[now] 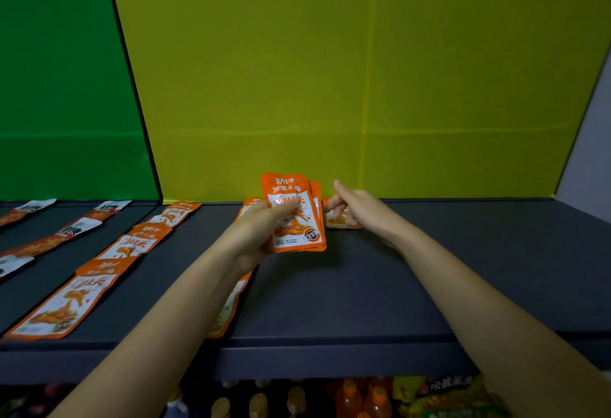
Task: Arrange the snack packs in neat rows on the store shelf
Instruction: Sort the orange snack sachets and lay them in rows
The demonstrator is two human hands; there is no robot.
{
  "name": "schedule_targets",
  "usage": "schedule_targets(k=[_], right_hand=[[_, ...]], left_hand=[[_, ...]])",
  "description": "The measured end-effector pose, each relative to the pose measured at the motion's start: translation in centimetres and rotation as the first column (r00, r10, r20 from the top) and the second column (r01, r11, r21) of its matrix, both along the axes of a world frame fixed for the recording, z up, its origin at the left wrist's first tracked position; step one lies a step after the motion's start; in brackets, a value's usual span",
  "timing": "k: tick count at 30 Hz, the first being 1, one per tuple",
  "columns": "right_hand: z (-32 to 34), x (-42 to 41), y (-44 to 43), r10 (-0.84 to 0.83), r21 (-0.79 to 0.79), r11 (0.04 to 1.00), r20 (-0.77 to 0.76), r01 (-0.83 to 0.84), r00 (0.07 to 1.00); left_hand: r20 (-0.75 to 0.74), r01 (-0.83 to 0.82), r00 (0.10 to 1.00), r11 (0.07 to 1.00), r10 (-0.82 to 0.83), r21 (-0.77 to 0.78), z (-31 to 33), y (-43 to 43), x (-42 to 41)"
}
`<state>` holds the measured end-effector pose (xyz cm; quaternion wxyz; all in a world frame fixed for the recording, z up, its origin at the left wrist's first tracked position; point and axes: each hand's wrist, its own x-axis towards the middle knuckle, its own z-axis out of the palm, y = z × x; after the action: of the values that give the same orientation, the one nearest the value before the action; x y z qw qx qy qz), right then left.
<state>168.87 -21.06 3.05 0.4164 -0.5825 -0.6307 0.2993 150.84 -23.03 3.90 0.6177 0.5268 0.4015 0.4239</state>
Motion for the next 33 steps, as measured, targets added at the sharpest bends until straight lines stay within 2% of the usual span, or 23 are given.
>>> schedule_targets(k=[3, 5, 8, 12, 14, 16, 18, 21, 26, 33], right_hand=[[-0.5, -0.3, -2.3, 0.123, 0.001, 0.992, -0.032, -0.123, 0.992], [-1.1, -0.1, -2.9, 0.122, 0.021, 0.992, -0.042, -0.121, 0.992], [-1.6, 0.4, -3.2, 0.029, 0.132, 0.991, 0.051, -0.036, 0.998], [-1.4, 2.1, -3.2, -0.168, 0.249, 0.961, 0.178, 0.12, 0.97], [-1.8, 3.2, -3.0, -0.232, 0.226, 0.958, 0.251, 0.176, 0.94], [-2.6, 3.9, -2.8, -0.214, 0.143, 0.974, 0.325, 0.176, 0.921], [-3.3, 4.0, -2.7, -0.169, 0.053, 0.985, 0.408, 0.162, 0.897], [-3.5, 4.0, -2.5, -0.156, -0.002, 0.983, 0.513, 0.183, 0.844], [-3.6, 3.9, -2.5, -0.18, 0.01, 0.977, 0.571, 0.212, 0.801], [-3.5, 3.6, -3.1, -0.206, 0.035, 0.969, 0.66, 0.245, 0.722]], left_hand=[[0.013, 0.005, 1.0, 1.0, -0.005, -0.01, -0.1, -0.1, 1.1], [0.016, 0.024, 1.0, 1.0, -0.024, -0.01, -0.2, -0.3, 1.8], [-0.007, 0.02, 1.0, 1.0, -0.02, -0.006, -0.4, -0.6, 2.5], [-0.016, -0.112, 0.993, 0.993, 0.113, 0.043, 0.0, -0.1, 2.1], [-0.01, -0.152, 0.988, 0.988, 0.153, 0.019, 0.3, 0.0, 1.6], [-0.018, -0.149, 0.989, 0.989, 0.148, -0.026, 0.4, -0.5, 1.3], [-0.076, -0.123, 0.99, 0.992, 0.121, -0.03, 0.2, -1.2, 1.3], [-0.178, -0.063, 0.982, 0.998, 0.062, 0.0, -0.6, -1.8, 1.5], [-0.245, 0.074, 0.967, 0.997, -0.064, 0.033, -1.6, -2.5, 1.1], [-0.379, 0.087, 0.925, 0.986, -0.026, 0.145, -2.7, -3.7, 1.5]])
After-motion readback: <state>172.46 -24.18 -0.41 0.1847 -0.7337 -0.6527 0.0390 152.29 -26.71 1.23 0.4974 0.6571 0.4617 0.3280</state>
